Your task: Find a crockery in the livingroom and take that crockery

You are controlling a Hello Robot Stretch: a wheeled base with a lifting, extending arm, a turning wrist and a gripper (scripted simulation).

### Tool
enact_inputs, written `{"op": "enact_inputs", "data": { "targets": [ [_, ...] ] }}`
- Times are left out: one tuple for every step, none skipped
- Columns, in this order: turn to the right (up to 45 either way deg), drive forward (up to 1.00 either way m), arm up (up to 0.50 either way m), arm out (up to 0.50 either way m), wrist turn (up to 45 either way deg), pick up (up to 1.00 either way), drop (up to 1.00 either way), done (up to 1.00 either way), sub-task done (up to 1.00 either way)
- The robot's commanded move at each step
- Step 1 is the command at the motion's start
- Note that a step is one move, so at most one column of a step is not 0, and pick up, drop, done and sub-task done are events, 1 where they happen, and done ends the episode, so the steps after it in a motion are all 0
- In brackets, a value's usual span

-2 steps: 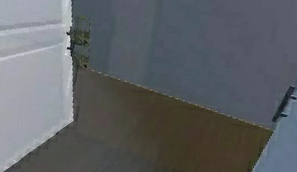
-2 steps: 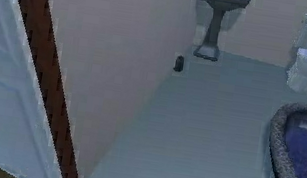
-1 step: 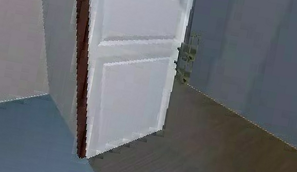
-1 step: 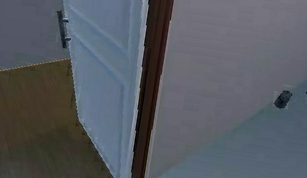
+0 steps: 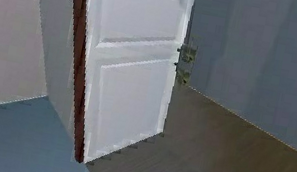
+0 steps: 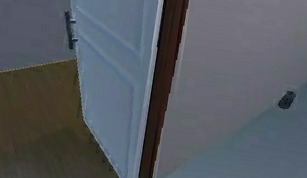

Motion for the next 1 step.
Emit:
{"op": "enact_inputs", "data": {
  "targets": [
    [-45.0, 0.0, 0.0, 0.0, 0.0, 0.0, 0.0, 0.0, 0.0]
  ]
}}
